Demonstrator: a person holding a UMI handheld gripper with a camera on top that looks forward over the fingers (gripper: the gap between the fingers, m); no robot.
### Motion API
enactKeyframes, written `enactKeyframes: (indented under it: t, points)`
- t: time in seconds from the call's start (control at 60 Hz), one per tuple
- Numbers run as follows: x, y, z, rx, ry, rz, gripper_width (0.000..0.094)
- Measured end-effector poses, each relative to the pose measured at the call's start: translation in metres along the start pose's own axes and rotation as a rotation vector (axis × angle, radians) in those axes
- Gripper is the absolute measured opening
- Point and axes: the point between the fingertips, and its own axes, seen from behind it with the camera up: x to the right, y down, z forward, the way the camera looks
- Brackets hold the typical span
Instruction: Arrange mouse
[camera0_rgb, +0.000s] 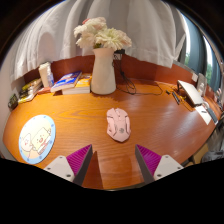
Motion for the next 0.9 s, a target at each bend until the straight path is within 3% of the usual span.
enactKeyframes:
  t: [0.283, 0.467, 0.567, 0.75, 0.9]
  points:
    - [0.014, -0.054, 0.085, -0.039, -0.012, 0.029, 0.0848]
    - [0.004, -0.066, 0.102, -0.024, -0.060, 0.021, 0.0548]
    - [0.002, -0.066, 0.102, -0.015, -0.067, 0.012, 0.0513]
    - [0.003, -0.064, 0.103, -0.055, -0.058, 0.004, 0.0363]
    - [0.010, -0.081, 0.091, -0.076, -0.024, 0.048, 0.0361]
